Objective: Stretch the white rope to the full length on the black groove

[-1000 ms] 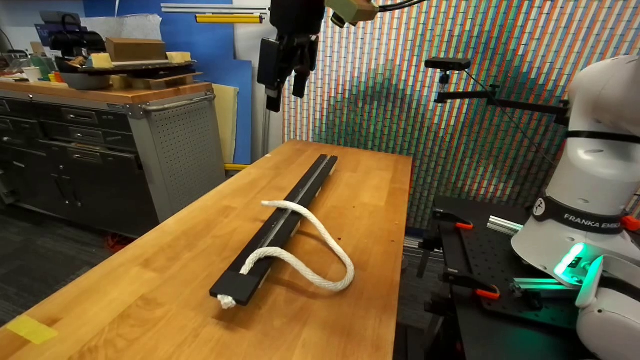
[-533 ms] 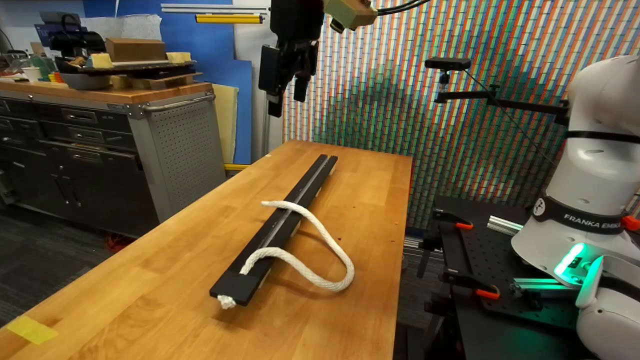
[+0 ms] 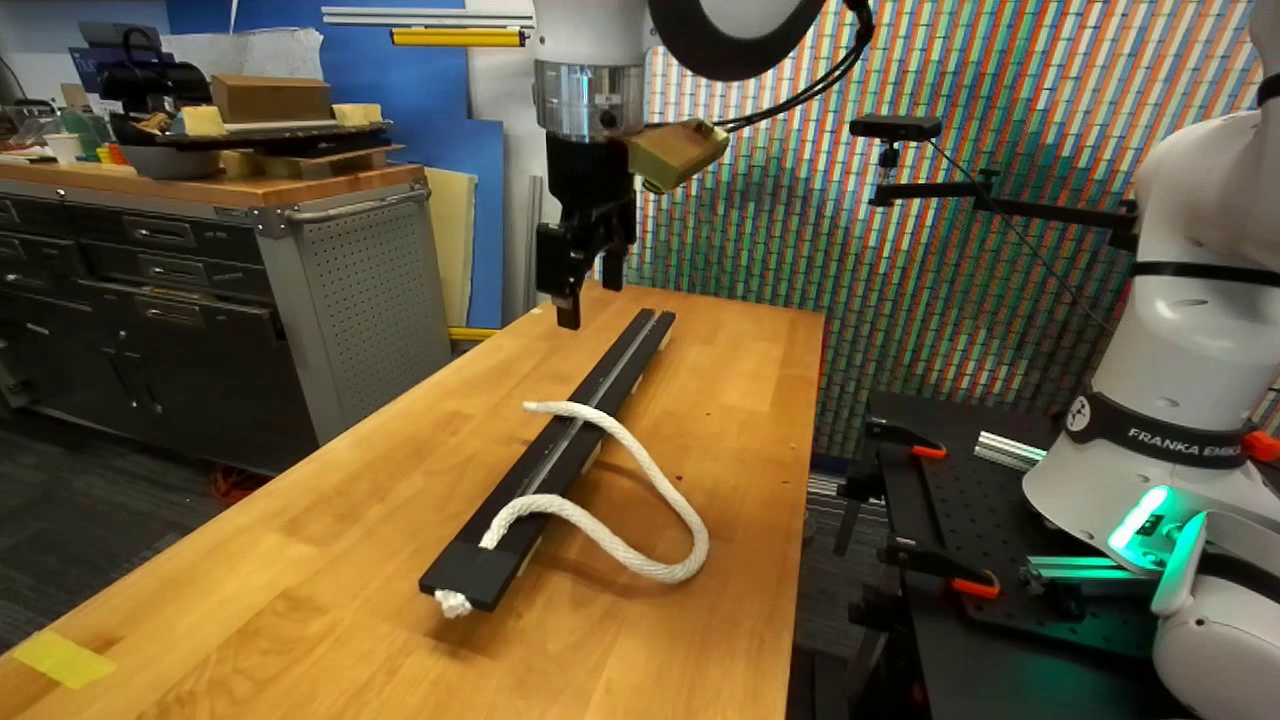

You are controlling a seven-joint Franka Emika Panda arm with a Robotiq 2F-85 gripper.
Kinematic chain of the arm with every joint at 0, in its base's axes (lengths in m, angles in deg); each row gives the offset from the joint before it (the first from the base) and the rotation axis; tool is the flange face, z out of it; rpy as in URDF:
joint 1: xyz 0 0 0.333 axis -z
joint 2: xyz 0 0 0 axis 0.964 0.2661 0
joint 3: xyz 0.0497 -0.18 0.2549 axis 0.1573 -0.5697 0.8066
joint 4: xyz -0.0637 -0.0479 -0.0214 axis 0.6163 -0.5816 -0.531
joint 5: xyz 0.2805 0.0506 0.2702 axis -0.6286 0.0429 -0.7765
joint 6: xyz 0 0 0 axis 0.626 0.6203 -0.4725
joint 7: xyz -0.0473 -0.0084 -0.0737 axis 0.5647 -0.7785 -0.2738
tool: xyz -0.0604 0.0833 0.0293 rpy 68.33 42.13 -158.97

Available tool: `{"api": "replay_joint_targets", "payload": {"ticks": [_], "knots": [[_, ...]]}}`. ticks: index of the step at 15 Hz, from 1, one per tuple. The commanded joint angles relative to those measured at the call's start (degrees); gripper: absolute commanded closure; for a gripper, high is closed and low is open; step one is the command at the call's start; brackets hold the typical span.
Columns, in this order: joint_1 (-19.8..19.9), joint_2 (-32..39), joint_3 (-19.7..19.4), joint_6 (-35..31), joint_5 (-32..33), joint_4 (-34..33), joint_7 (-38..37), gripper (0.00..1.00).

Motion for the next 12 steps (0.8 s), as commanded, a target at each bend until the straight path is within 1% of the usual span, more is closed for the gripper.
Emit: {"api": "replay_joint_targets", "payload": {"ticks": [1,3,6,9,12], "knots": [[-2.0,4.0,-2.6,-3.5,0.5,-0.8,0.0,0.00],[-2.8,6.4,-3.7,-6.1,1.6,-1.4,-0.5,0.00],[-4.0,9.7,-5.4,-7.6,2.7,-2.9,0.6,0.00],[-4.8,13.0,-7.0,-7.6,2.7,-5.5,1.2,0.00],[-5.4,16.5,-8.1,-7.0,2.2,-9.5,2.2,0.00]]}}
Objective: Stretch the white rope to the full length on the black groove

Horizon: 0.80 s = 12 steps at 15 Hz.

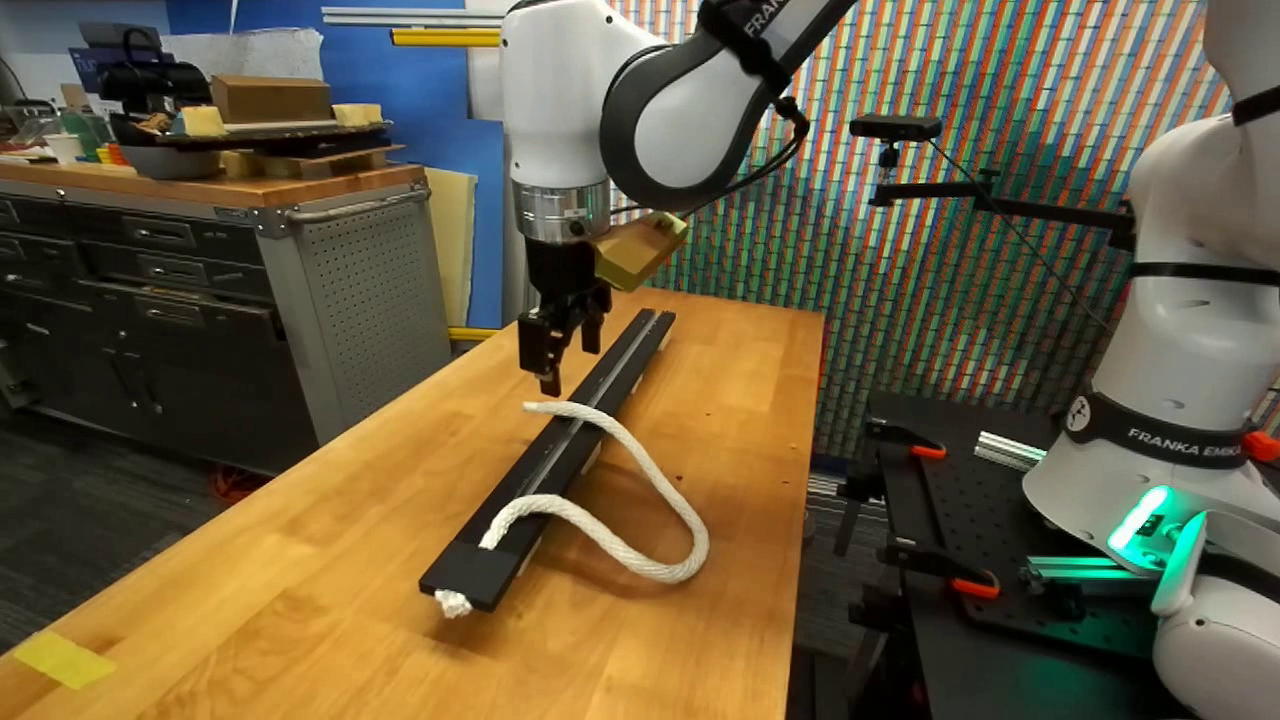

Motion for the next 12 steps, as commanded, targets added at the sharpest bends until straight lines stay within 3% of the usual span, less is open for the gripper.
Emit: {"api": "replay_joint_targets", "payload": {"ticks": [1,12], "knots": [[-1.6,5.1,-2.1,1.3,-0.2,-6.9,2.3,0.00],[-1.3,15.7,-3.5,10.7,-2.0,-21.6,7.9,0.00]]}}
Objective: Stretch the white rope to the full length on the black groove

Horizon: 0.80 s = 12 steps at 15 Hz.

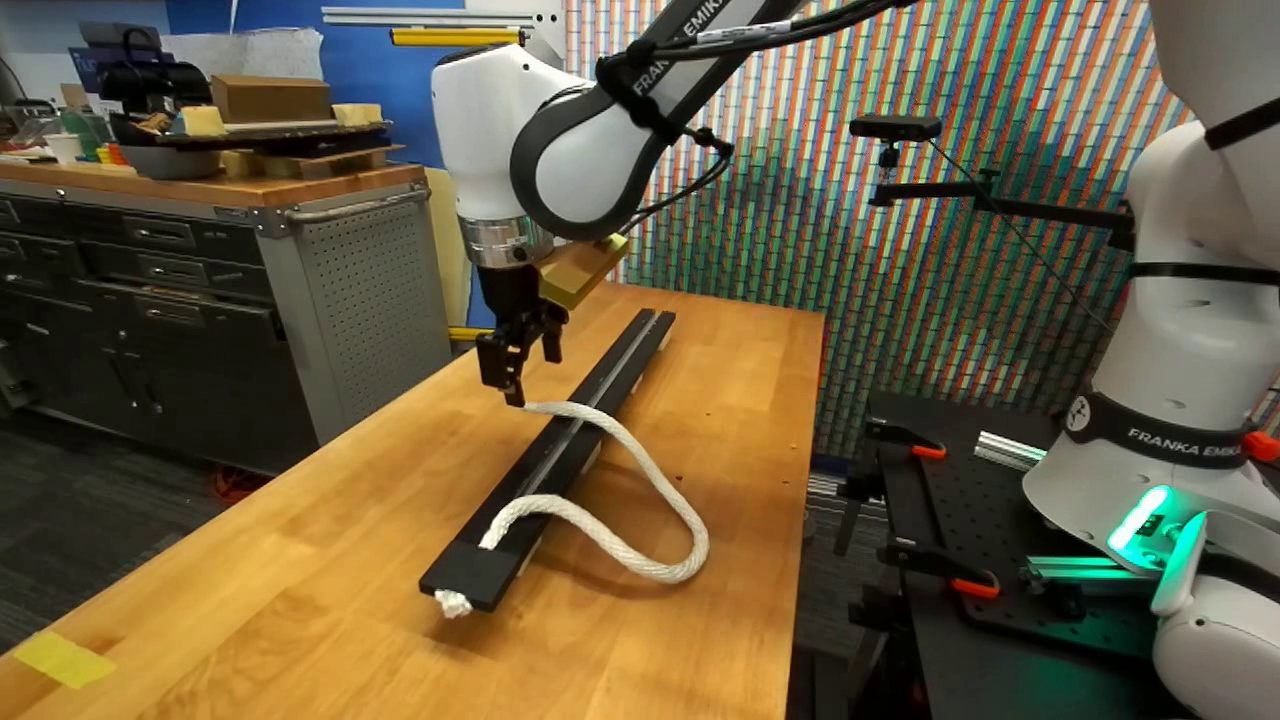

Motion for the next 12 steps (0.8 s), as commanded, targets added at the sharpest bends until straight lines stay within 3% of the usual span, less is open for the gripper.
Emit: {"api": "replay_joint_targets", "payload": {"ticks": [1,12], "knots": [[-0.6,4.0,-1.3,5.3,-2.1,-7.2,2.8,0.00],[1.1,9.4,-1.9,12.1,-6.2,-15.2,4.4,0.01]]}}
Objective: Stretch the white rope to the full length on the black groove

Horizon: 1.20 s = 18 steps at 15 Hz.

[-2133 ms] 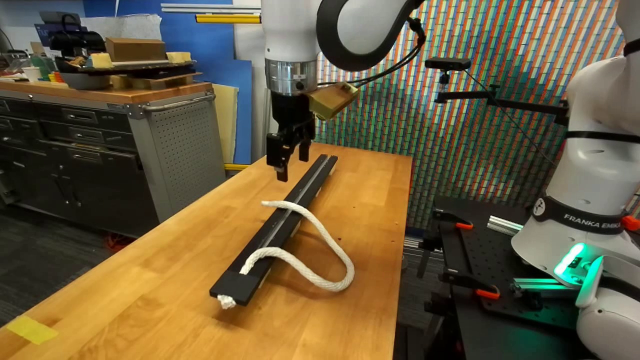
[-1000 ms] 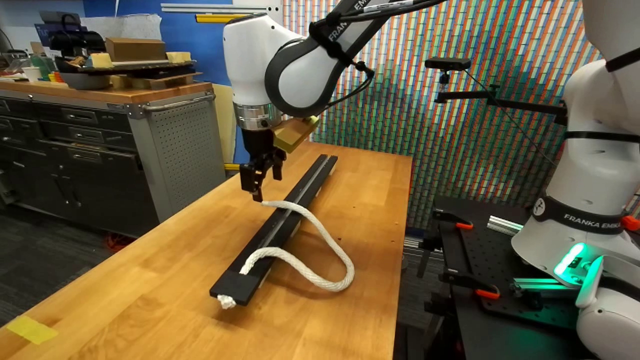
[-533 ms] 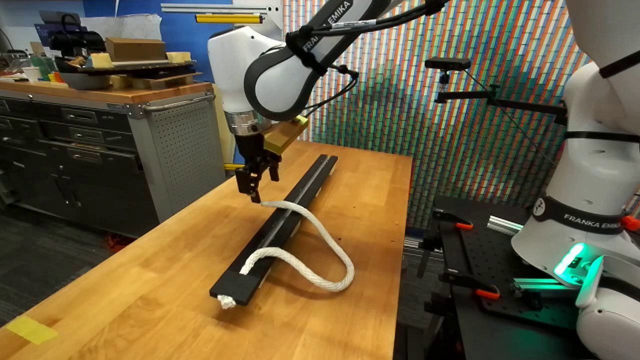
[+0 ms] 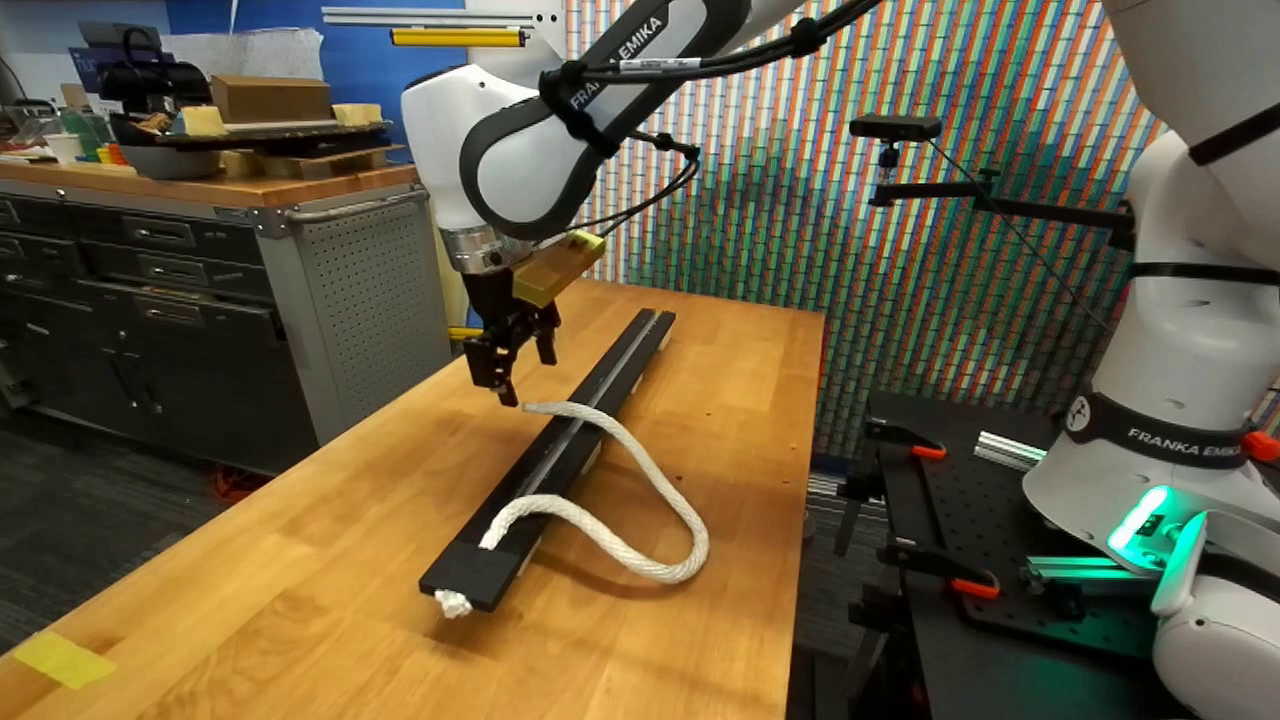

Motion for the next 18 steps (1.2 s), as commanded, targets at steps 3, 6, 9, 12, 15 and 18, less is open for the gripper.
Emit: {"api": "replay_joint_targets", "payload": {"ticks": [3,6,9,12,15,18], "knots": [[1.0,2.7,-0.3,3.9,-3.6,-4.3,2.5,0.02],[1.4,3.6,0.0,5.4,-4.8,-4.7,3.5,0.06],[1.2,4.3,0.0,6.2,-5.2,-5.0,3.9,0.19],[1.2,4.5,0.0,6.5,-5.6,-5.2,4.1,0.50],[1.2,4.6,0.0,6.5,-6.0,-5.5,4.1,0.75],[1.2,4.4,0.0,6.3,-6.1,-5.6,4.1,0.96]]}}
